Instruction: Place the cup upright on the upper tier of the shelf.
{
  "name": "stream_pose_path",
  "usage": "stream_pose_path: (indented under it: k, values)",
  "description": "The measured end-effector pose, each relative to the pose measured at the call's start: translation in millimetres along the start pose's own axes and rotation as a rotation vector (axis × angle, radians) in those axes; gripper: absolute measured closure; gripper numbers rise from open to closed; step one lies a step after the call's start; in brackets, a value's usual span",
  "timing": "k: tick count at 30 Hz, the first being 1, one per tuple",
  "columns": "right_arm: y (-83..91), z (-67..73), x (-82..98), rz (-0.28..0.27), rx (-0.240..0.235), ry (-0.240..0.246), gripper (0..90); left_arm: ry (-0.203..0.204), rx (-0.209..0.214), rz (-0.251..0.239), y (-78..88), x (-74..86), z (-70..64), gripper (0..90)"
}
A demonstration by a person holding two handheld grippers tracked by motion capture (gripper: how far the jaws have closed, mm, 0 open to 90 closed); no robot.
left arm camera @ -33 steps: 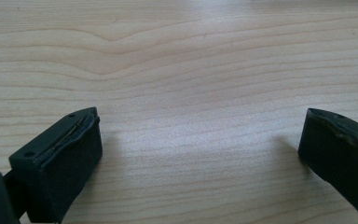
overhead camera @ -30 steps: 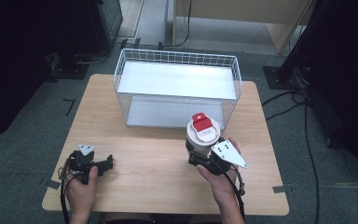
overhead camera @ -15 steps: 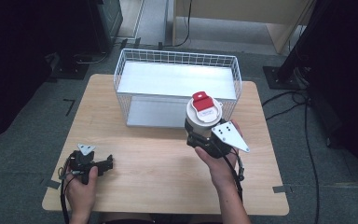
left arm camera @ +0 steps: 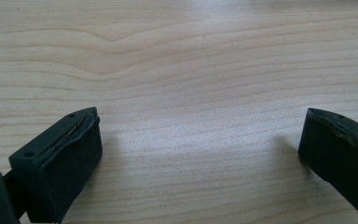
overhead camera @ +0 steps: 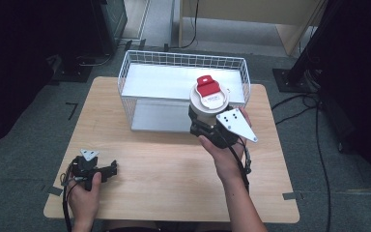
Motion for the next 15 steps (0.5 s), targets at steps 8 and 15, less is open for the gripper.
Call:
stream_pose_path:
  k: [8, 15]
  values:
    - [-13.8, -1.2, -24.7, -0.023, 0.009, 0.011, 12.3, 0.000, 0.000, 0.000, 0.0, 0.0, 0.0, 0.0]
    - [-34.5, -9.2, -44.1, -0.033, 0.032, 0.006, 12.3, -0.003, 0.002, -0.001, -0.2, -0.4, 0.0, 0.0]
Point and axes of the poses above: each handheld gripper's, and its own axes: y roughly backward along the jaws, x roughly out of its underside, z roughly to its left, the point moved 6 cm from there along -y, roughly forward along the jaws, and after that the axes turned 9 degrees about z, right-handed, at the moved point
